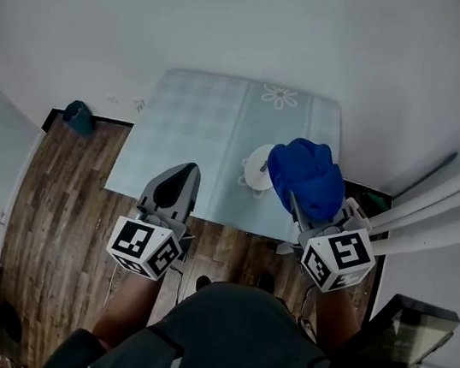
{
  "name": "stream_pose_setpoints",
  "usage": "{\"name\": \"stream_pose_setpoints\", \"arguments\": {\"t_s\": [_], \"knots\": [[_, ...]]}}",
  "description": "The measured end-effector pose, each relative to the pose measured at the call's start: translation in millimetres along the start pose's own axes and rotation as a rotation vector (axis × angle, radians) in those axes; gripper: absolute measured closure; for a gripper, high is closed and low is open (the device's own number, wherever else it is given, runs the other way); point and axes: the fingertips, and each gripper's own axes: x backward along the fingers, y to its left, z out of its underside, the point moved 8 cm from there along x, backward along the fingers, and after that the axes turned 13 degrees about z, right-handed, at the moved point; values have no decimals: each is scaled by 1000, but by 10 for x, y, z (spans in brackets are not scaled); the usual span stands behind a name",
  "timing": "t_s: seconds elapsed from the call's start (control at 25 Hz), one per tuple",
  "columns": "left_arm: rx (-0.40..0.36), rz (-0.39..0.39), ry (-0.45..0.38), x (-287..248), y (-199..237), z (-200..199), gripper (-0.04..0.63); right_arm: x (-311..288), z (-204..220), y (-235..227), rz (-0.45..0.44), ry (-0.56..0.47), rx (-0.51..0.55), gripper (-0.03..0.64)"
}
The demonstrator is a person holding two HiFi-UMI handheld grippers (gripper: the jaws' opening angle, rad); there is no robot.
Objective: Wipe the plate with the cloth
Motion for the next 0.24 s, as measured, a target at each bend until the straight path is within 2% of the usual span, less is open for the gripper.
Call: {"name": "stream_pose_setpoints", "arguments": {"t_s": [0.24], "knots": [[5, -7, -6, -13, -16, 7, 586, -28, -6, -38, 2, 1, 4, 548]]}}
